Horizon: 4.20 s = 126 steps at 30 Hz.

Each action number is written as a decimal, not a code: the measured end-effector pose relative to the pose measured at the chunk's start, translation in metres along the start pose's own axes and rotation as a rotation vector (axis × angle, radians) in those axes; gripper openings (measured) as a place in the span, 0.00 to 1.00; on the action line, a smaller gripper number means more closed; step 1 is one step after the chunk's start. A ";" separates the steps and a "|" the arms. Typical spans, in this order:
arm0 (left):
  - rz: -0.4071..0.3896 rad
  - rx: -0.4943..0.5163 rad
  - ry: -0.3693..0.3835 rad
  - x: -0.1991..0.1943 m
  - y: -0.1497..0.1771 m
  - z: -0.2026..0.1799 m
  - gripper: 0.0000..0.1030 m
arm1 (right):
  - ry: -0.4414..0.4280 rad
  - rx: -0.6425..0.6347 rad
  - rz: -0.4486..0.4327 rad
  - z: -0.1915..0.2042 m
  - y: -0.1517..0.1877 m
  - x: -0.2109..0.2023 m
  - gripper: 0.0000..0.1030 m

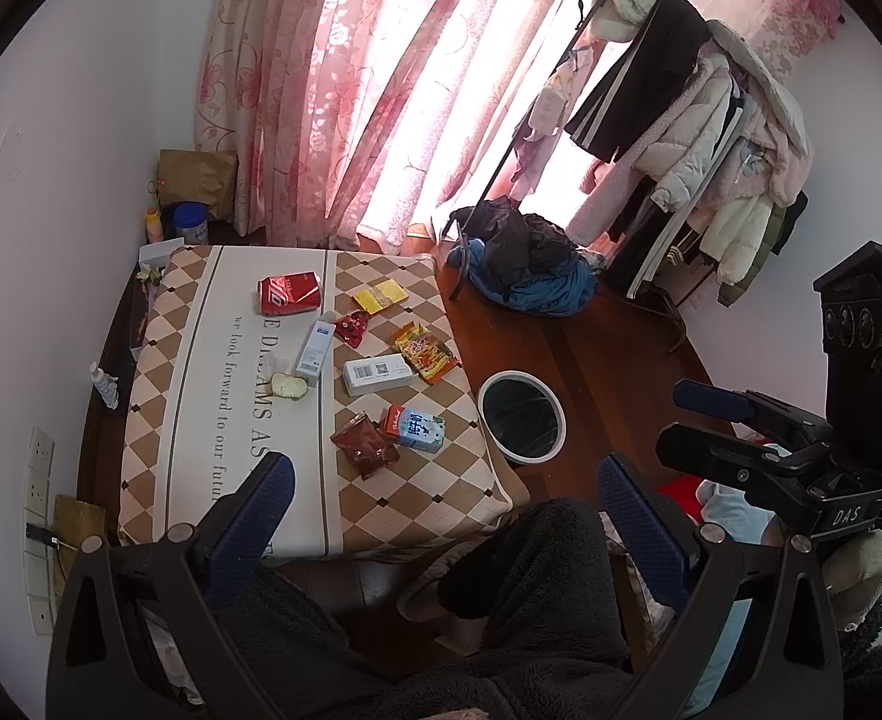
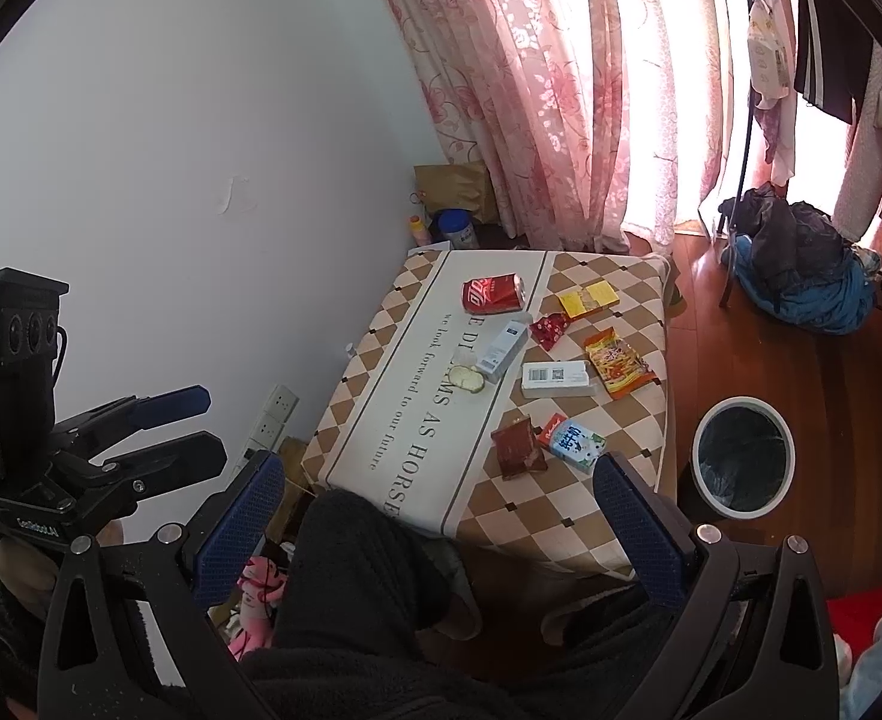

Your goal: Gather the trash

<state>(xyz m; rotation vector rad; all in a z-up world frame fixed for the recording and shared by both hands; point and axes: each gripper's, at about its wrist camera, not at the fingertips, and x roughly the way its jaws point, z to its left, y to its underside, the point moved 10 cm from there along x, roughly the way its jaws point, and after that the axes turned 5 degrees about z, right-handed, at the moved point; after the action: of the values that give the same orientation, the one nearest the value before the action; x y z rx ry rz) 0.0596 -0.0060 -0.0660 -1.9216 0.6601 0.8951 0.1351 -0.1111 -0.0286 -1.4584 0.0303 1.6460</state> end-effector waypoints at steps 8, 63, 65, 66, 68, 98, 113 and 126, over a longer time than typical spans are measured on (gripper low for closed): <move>0.000 0.001 0.001 0.000 0.000 0.001 1.00 | -0.006 -0.008 0.006 0.003 -0.001 0.004 1.00; 0.462 -0.354 -0.459 0.330 0.095 0.174 1.00 | 0.281 -0.135 0.585 -0.189 0.065 0.407 0.79; 0.464 -0.374 -0.421 0.337 0.092 0.165 1.00 | 0.250 -0.052 0.569 -0.195 0.068 0.404 0.78; 0.465 -0.390 -0.393 0.342 0.091 0.160 1.00 | 0.243 0.010 0.565 -0.202 0.072 0.398 0.78; 0.472 -0.424 -0.334 0.354 0.088 0.149 1.00 | 0.282 0.119 0.558 -0.221 0.084 0.385 0.78; 0.438 -0.199 -0.436 0.360 0.142 0.141 0.37 | 0.358 0.101 0.511 -0.234 0.103 0.368 0.58; 0.179 0.021 -0.471 0.284 0.034 0.047 0.37 | 0.239 0.308 0.231 -0.227 0.080 0.280 0.57; 0.145 0.213 -0.240 0.365 -0.056 -0.142 0.37 | 0.276 0.502 -0.015 -0.361 0.062 0.141 0.57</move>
<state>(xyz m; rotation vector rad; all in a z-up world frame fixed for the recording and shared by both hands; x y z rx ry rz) 0.3649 -0.1385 -0.2802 -1.5643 0.7250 1.0810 0.3925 -0.2640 -0.2823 -1.2718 0.5469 1.2891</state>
